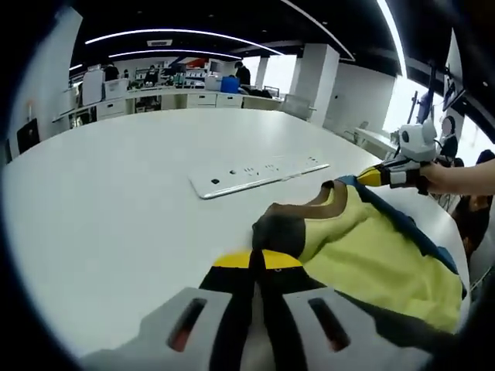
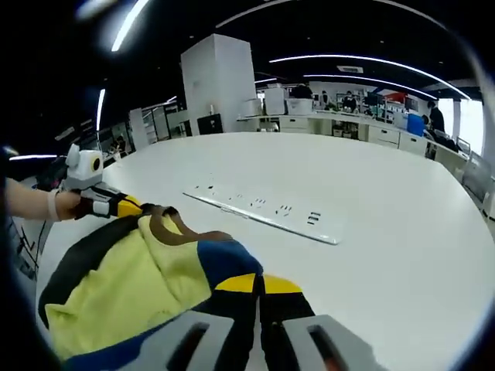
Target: Fold the garment on the visible template until the final outline fits inside the template.
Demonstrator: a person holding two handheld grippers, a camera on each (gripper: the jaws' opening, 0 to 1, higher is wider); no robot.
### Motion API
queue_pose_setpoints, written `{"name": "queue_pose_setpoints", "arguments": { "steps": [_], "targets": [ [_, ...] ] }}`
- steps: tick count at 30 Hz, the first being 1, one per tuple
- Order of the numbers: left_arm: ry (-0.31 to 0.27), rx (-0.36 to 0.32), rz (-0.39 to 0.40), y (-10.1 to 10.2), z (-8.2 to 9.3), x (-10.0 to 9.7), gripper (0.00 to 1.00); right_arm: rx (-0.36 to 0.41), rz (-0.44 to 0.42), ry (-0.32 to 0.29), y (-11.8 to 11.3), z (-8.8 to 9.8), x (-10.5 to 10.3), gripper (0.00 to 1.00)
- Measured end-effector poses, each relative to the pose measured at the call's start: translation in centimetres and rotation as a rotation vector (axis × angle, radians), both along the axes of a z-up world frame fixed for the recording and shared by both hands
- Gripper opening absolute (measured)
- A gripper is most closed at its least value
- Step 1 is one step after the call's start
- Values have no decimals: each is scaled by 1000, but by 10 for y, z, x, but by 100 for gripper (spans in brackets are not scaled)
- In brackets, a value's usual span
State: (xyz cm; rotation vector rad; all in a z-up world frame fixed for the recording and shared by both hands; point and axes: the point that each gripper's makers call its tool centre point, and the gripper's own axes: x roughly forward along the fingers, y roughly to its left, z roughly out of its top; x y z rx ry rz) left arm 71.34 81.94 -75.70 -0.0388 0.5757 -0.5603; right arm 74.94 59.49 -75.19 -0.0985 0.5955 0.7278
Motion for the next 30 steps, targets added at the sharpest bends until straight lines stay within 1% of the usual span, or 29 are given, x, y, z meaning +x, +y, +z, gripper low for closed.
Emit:
{"name": "queue_pose_setpoints", "arguments": {
  "steps": [8, 11, 13, 14, 15, 16, 17, 18, 19, 20, 21, 22, 23, 25, 26, 27, 29, 30],
  "targets": [
    [-7, -12, -5, -5, 0, -1, 0, 17, -10, 25, 0, -9, 4, 0],
    [-18, -18, -10, -7, 3, -2, 1, 32, -10, 26, 2, -8, 2, 0],
    [-23, -25, -20, -9, 6, -4, 6, 36, -11, 18, 2, -6, 2, 0],
    [-31, -24, -26, -10, 7, -4, 10, 41, -7, 10, 2, -3, 1, 1],
    [-40, -19, -38, -12, 9, -5, 18, 48, -11, 6, 2, -2, 1, 7],
    [-40, -22, -39, -13, 10, -6, 24, 62, -9, 1, 3, -1, 2, 14],
    [-44, -29, -53, -16, 12, -8, 30, 77, -9, 0, 4, 1, 1, 22],
    [-47, -31, -58, -18, 13, -9, 38, 88, -7, 9, 3, 1, 2, 27],
    [-53, -30, -72, -20, 15, -10, 42, 100, -5, 8, 3, 3, 1, 30],
    [-55, -29, -86, -23, 15, -12, 46, 114, -4, 7, 3, 4, 2, 35],
    [-51, -32, -110, -26, 16, -16, 52, 120, 0, 9, 3, 4, 1, 40],
    [-51, -38, -118, -29, 17, -18, 56, 129, 5, 11, 4, 5, -2, 45],
    [-49, -38, -122, -29, 18, -20, 61, 138, 11, 12, 5, 6, -4, 53],
    [-39, -47, -138, -32, 19, -24, 68, 132, 28, 11, 8, 6, -10, 65],
    [-37, -48, -149, -34, 19, -27, 71, 135, 34, 9, 9, 7, -12, 73],
    [-35, -48, -156, -34, 19, -28, 77, 135, 37, 9, 9, 7, -15, 78],
    [-23, -60, -173, -37, 21, -32, 85, 136, 38, 18, 10, 7, -21, 88],
    [-18, -57, -176, -37, 21, -34, 90, 138, 41, 15, 10, 8, -25, 90]
  ]
}}
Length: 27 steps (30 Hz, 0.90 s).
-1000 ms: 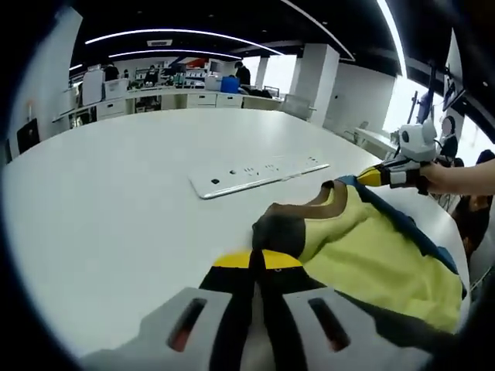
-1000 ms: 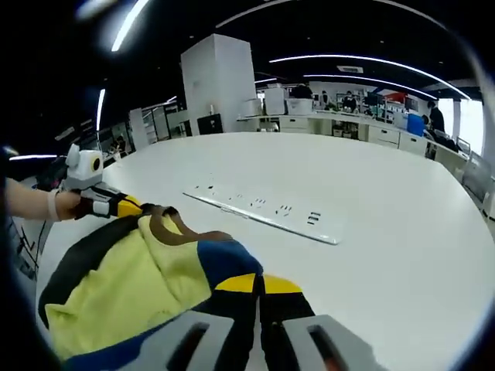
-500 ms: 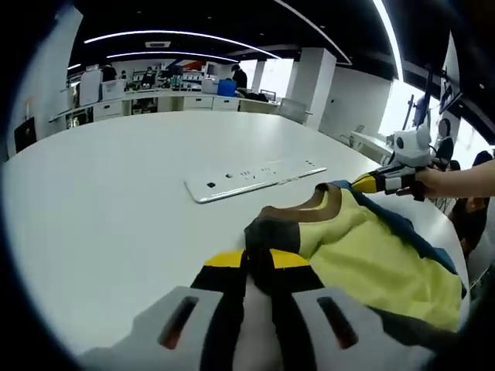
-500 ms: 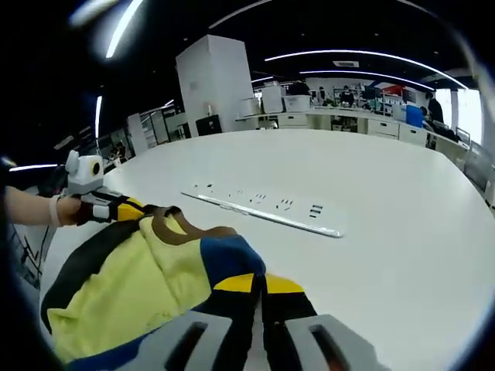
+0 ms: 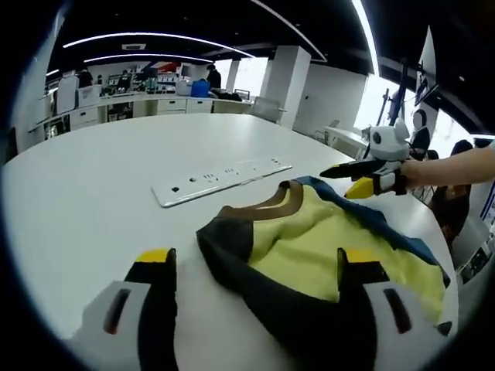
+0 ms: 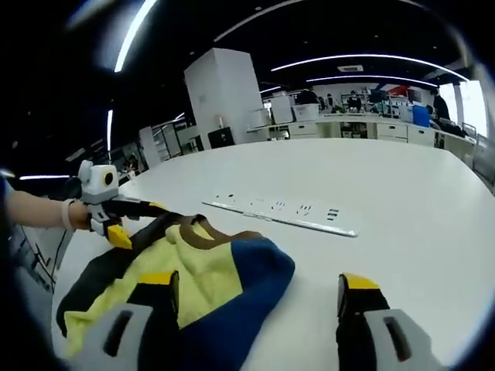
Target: Fold the garment on the visible template until the final outline fits inside the template.
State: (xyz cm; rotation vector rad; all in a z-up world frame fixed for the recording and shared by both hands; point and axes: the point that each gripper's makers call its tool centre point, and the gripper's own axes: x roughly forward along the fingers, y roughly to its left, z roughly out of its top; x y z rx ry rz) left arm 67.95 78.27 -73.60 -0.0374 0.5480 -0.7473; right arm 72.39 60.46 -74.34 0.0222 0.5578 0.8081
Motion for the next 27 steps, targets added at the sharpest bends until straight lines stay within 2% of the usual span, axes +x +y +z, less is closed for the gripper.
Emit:
{"name": "queue_pose_setpoints", "arguments": {
  "steps": [3, 4, 7, 15, 27],
  "targets": [
    [20, -11, -5, -1, 1, -5, 99, 9, 2, 15, -1, 1, -8, 99],
    [14, -7, -8, 0, 3, -6, 99, 8, 3, 15, -1, 1, -10, 100],
    [25, -25, -14, 0, 8, -11, 99, 26, 1, 21, -2, 6, -10, 100],
    [0, -36, -26, 4, 26, -23, 99, 33, -25, 23, -10, 19, -29, 95],
    [-25, -54, 3, 24, 46, -62, 99, 39, -73, 26, -30, 33, -71, 93]
  ]
}}
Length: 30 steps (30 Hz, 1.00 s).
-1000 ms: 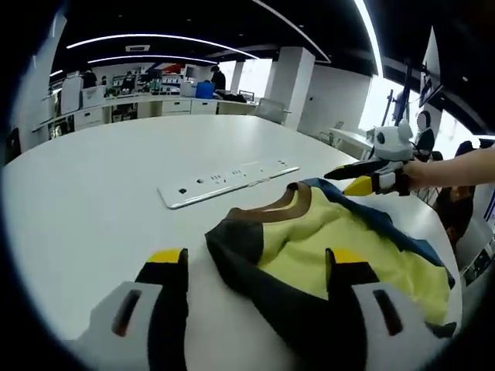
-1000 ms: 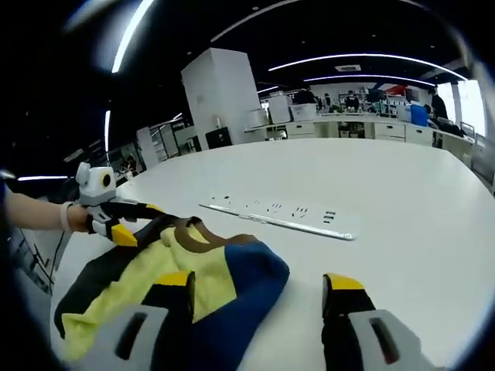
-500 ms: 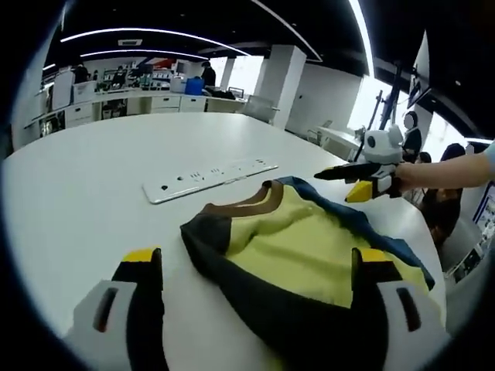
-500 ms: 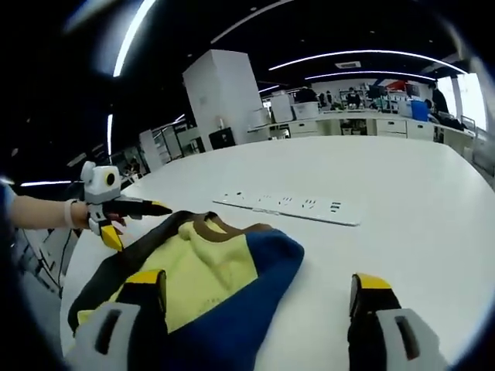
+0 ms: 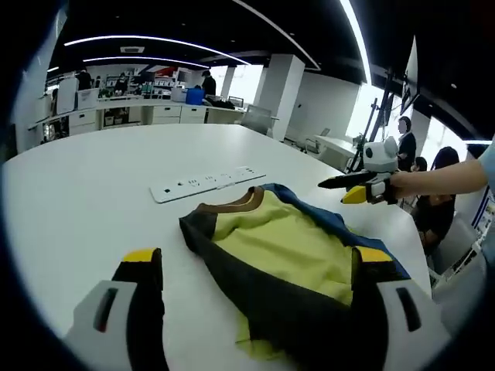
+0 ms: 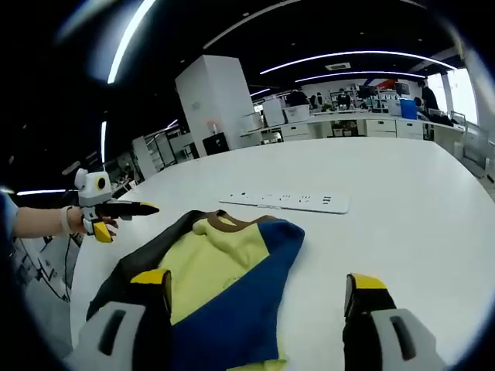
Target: Fold the garment on the visible template until the final outline fits inside the template.
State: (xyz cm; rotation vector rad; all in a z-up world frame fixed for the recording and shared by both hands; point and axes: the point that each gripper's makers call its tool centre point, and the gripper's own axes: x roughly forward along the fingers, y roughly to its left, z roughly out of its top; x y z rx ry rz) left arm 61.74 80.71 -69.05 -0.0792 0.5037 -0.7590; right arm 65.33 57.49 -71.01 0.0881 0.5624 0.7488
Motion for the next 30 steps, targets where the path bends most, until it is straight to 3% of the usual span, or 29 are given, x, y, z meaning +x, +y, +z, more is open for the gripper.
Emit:
{"name": "queue_pose_setpoints", "arguments": {
  "steps": [18, 30],
  "targets": [
    [-10, 11, 93, 55, 8, -62, 96, -17, -69, -3, -34, 14, -47, 90],
    [-24, 5, 147, 85, 21, -90, 96, -5, -145, 4, -60, 18, -82, 89]
  ]
}}
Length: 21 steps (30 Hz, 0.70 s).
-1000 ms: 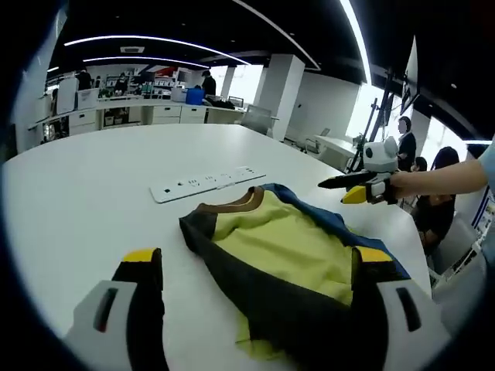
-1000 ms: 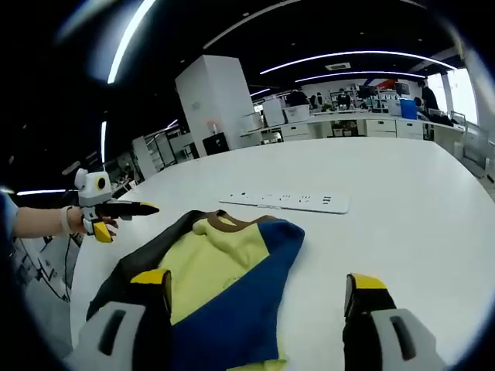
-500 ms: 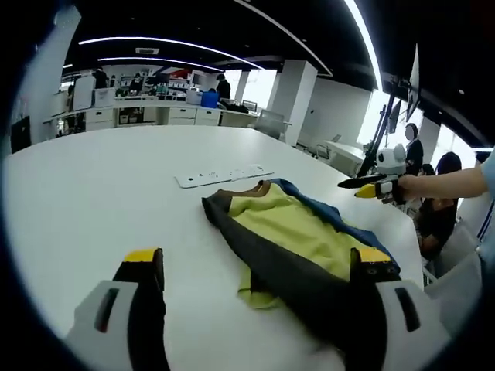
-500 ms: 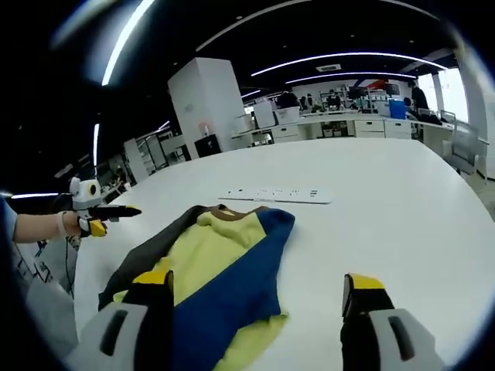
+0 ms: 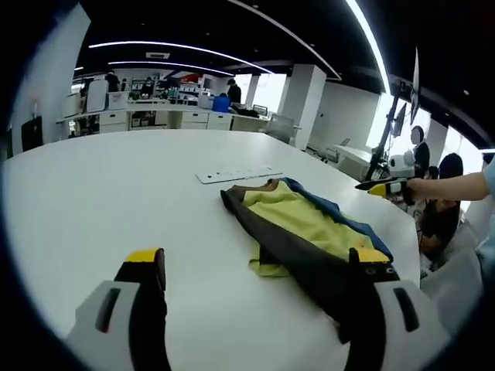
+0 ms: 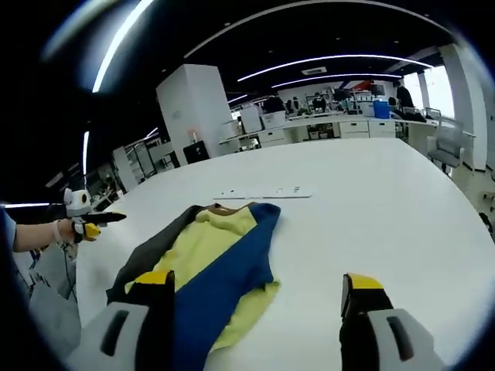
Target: Fold the garment on the visible template until the final outline fits inside the template.
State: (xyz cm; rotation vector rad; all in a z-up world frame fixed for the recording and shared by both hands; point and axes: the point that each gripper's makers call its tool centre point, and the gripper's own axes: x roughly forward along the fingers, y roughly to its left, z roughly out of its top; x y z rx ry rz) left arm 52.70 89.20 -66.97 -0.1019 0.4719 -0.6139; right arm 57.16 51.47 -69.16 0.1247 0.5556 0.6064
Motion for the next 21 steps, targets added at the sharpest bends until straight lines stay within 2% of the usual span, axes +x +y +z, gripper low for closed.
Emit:
{"name": "queue_pose_setpoints", "arguments": {
  "steps": [8, 15, 19, 21],
  "targets": [
    [-10, 6, -4, 8, 9, -29, 96, -14, 7, 10, -3, 1, -27, 88],
    [-12, -5, -3, 12, 10, -43, 94, -24, 21, 14, -2, 4, -40, 85],
    [-11, -10, 4, 12, 8, -49, 94, -17, 12, 19, -1, 4, -46, 73],
    [-7, -23, 9, 12, 7, -53, 94, 12, 27, 49, 6, 2, -56, 65]
  ]
}}
